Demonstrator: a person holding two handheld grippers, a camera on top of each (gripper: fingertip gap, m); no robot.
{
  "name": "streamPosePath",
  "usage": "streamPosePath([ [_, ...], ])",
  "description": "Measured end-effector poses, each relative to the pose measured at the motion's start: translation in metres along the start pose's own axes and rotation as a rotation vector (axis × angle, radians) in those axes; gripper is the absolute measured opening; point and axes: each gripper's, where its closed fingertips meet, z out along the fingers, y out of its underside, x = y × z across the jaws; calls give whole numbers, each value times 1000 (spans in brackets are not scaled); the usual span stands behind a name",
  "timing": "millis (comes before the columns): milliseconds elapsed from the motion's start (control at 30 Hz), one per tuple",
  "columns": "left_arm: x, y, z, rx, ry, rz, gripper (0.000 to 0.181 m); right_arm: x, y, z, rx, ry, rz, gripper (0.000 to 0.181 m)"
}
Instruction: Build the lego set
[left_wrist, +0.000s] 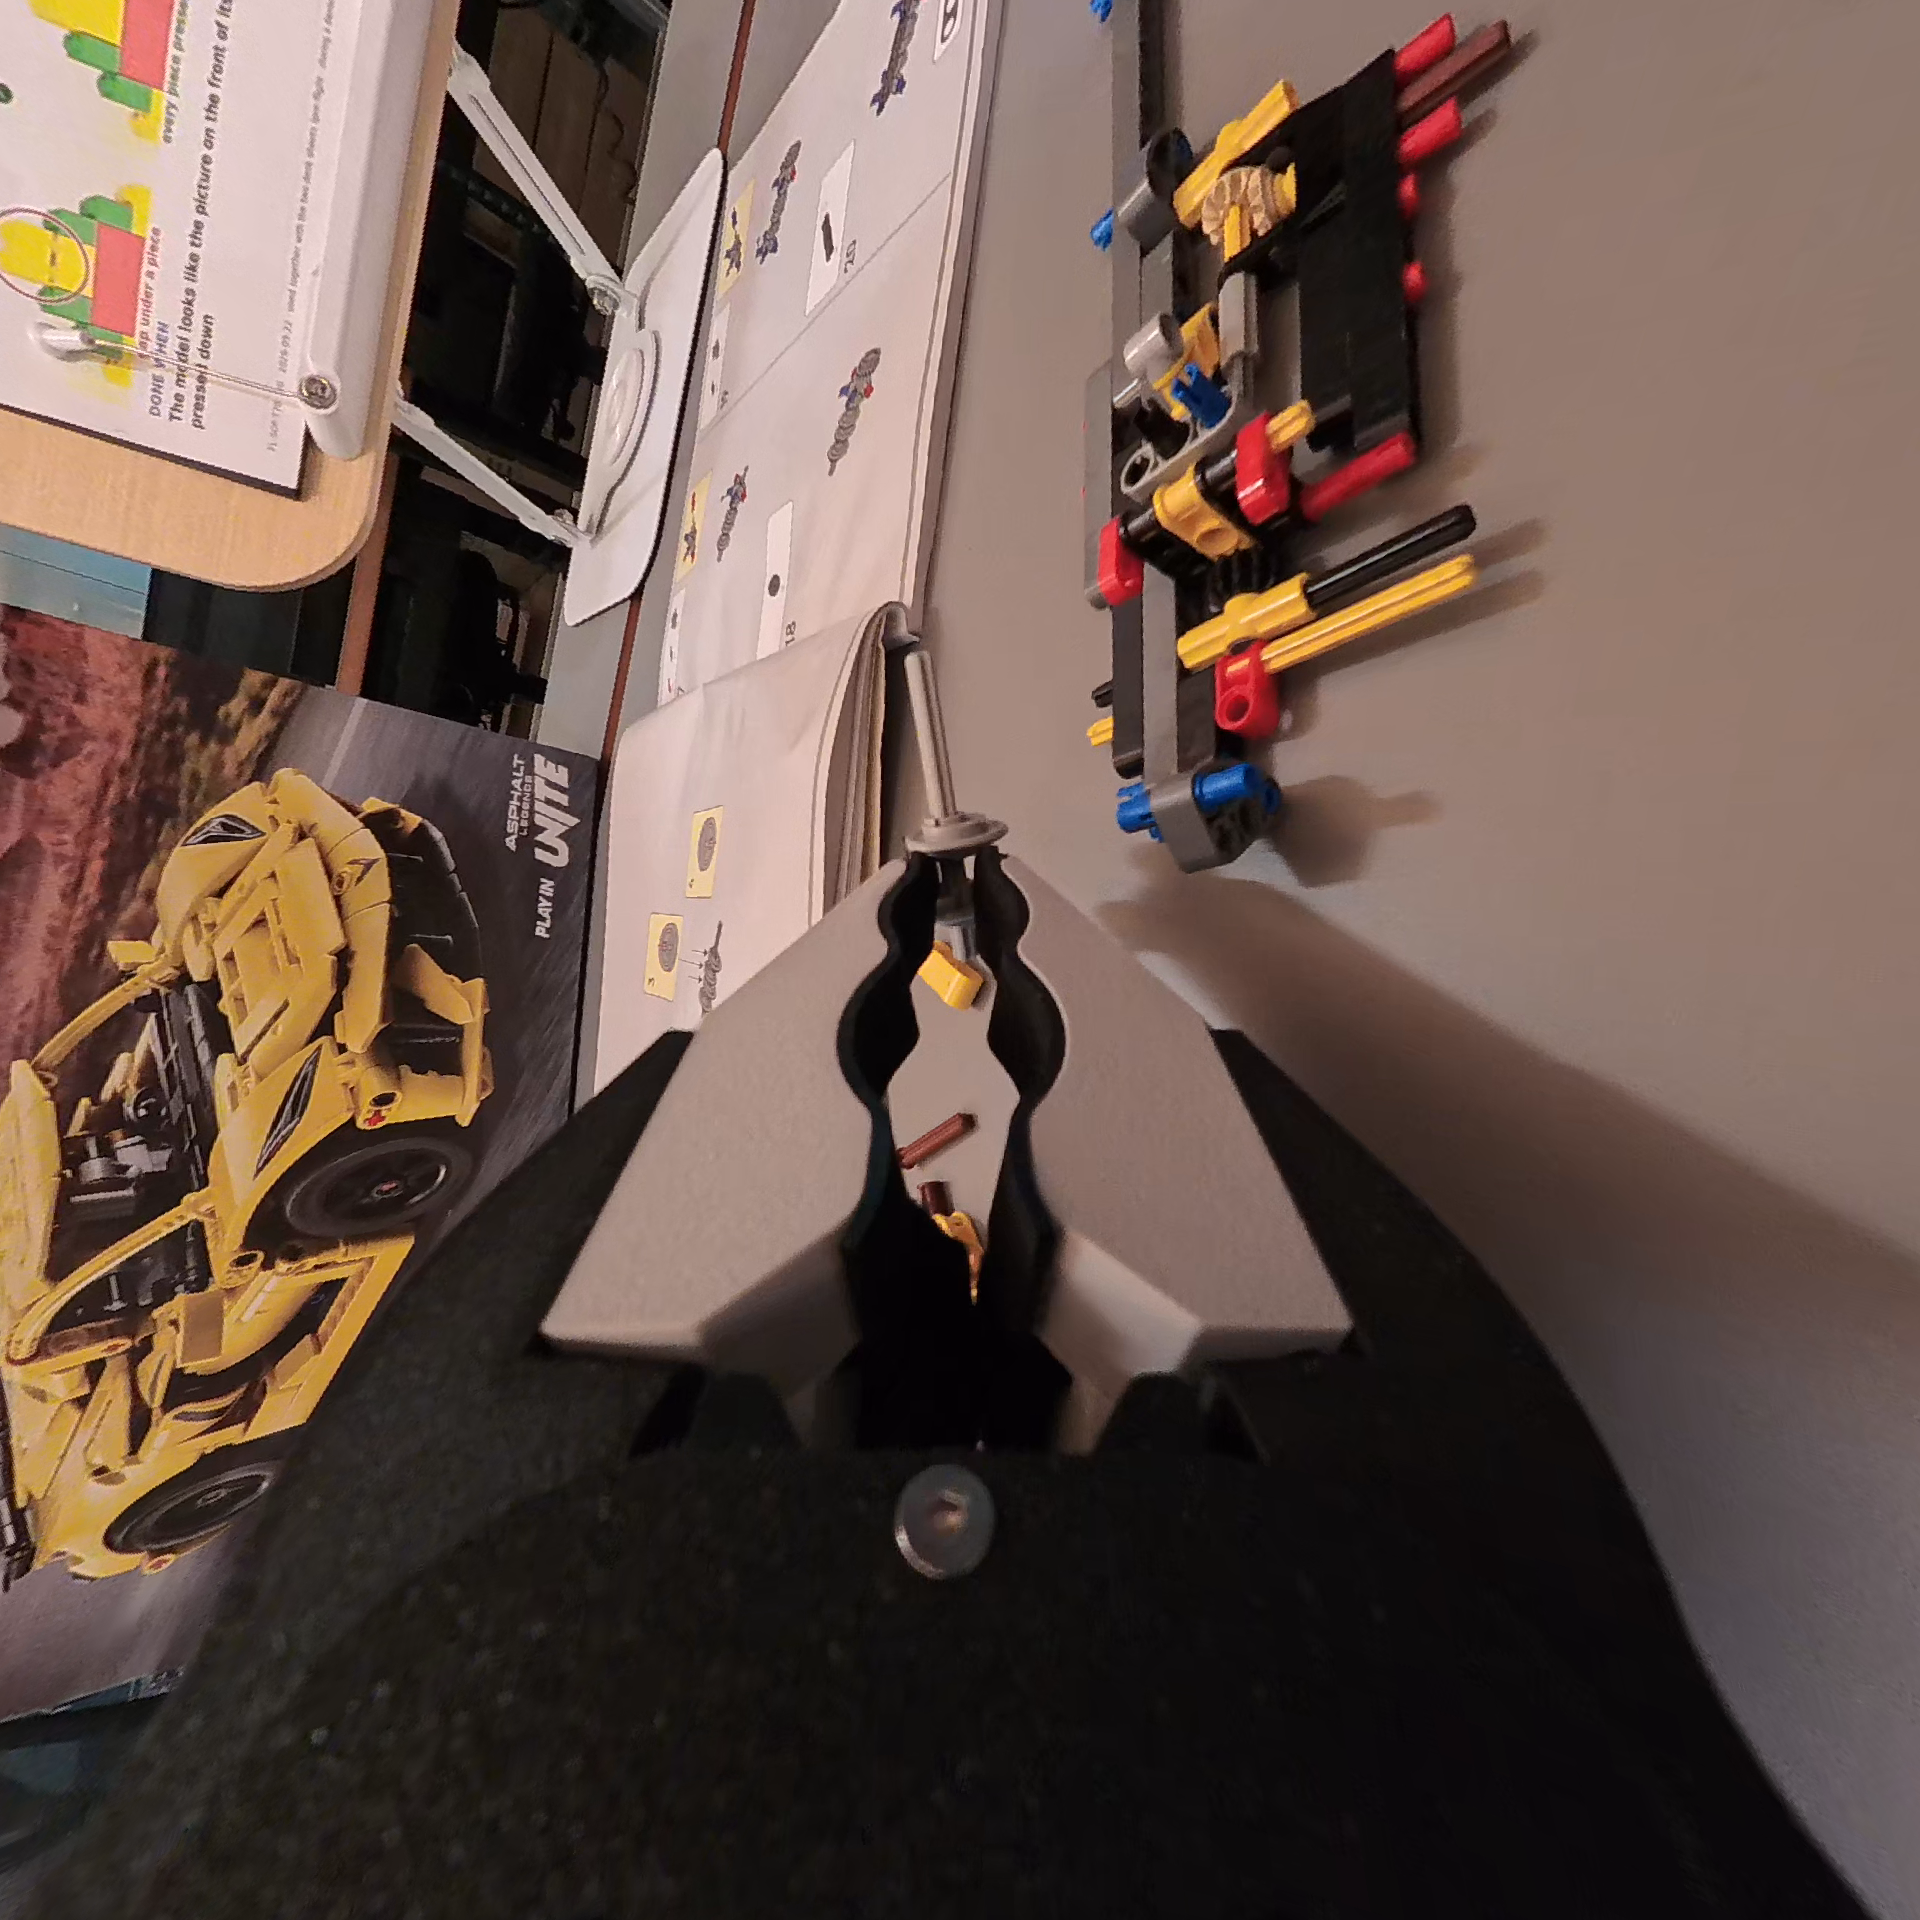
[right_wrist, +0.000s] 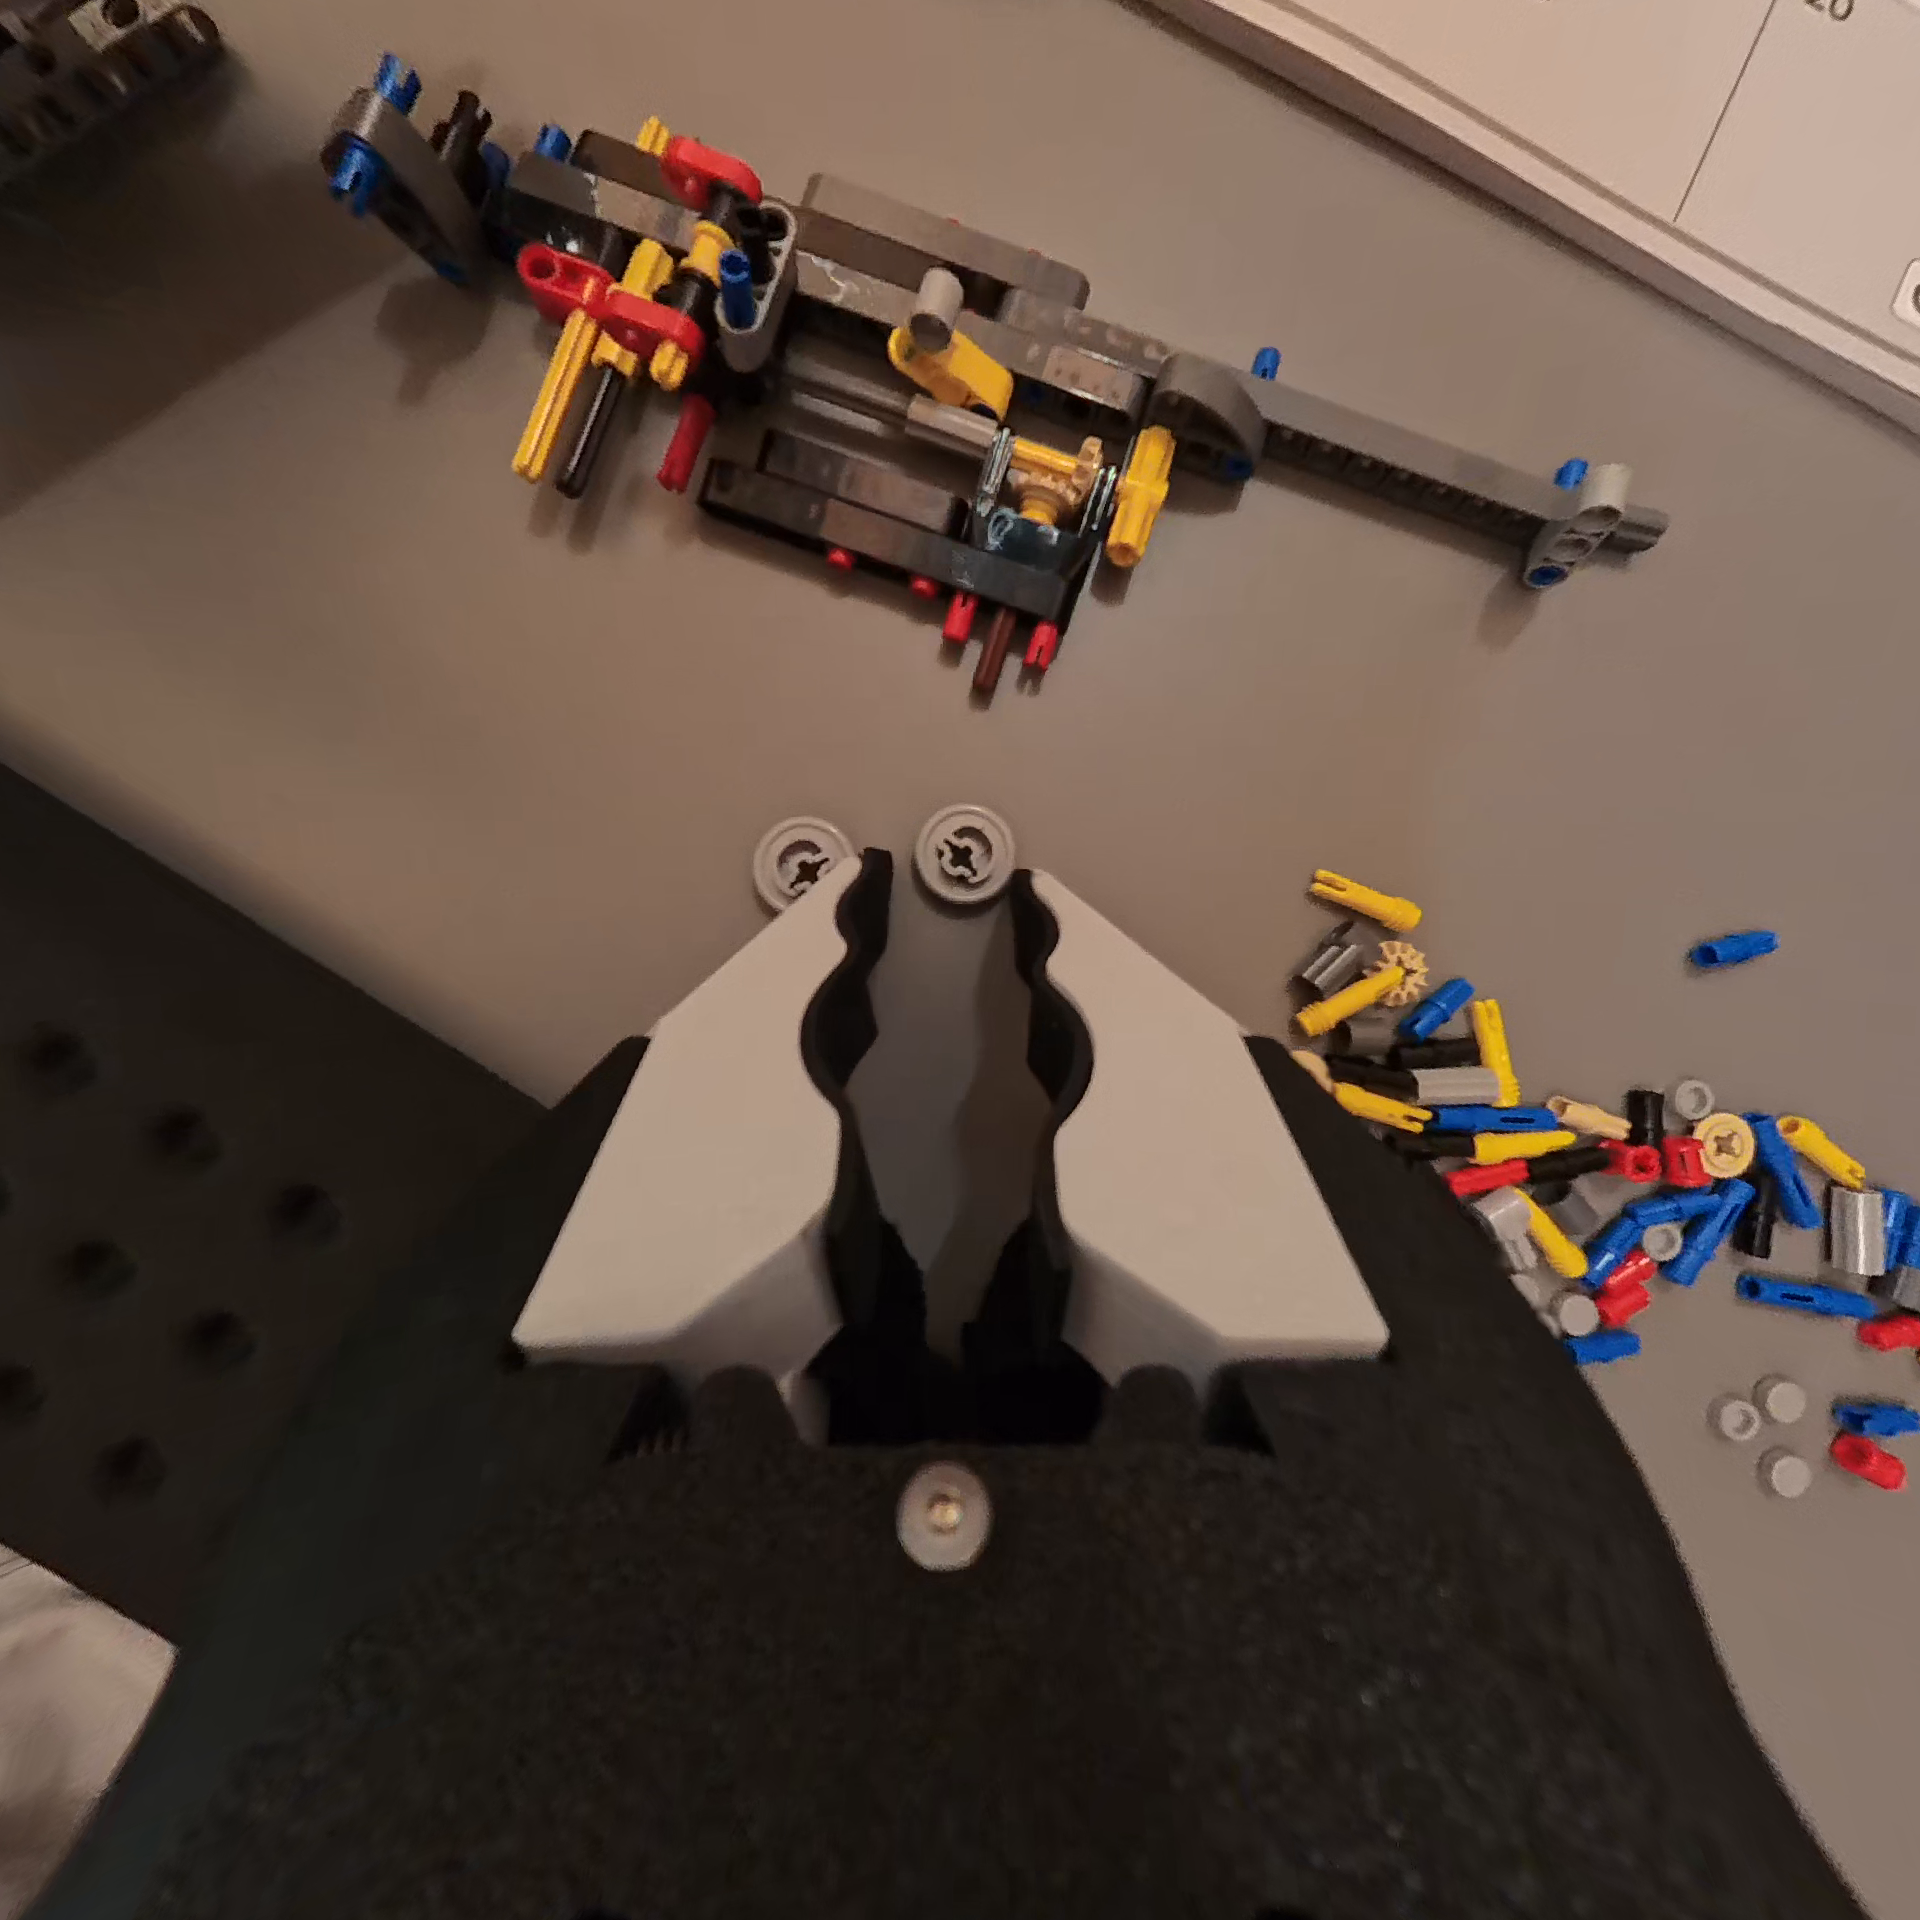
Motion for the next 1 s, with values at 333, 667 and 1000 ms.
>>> streamPosePath([
  [333, 0, -19, -8, 107, 18, -42, 5, -4, -5, 4, 20, -26, -22, 18],
  [667, 19, -64, -35, 366, 250, -223, 5, -36, -100, -67, 720, -625, 46, 17],
  [1000, 37, -74, -38, 398, 333, -206, 5, -56, -98, -48, 686, -802, -22, 18],
])
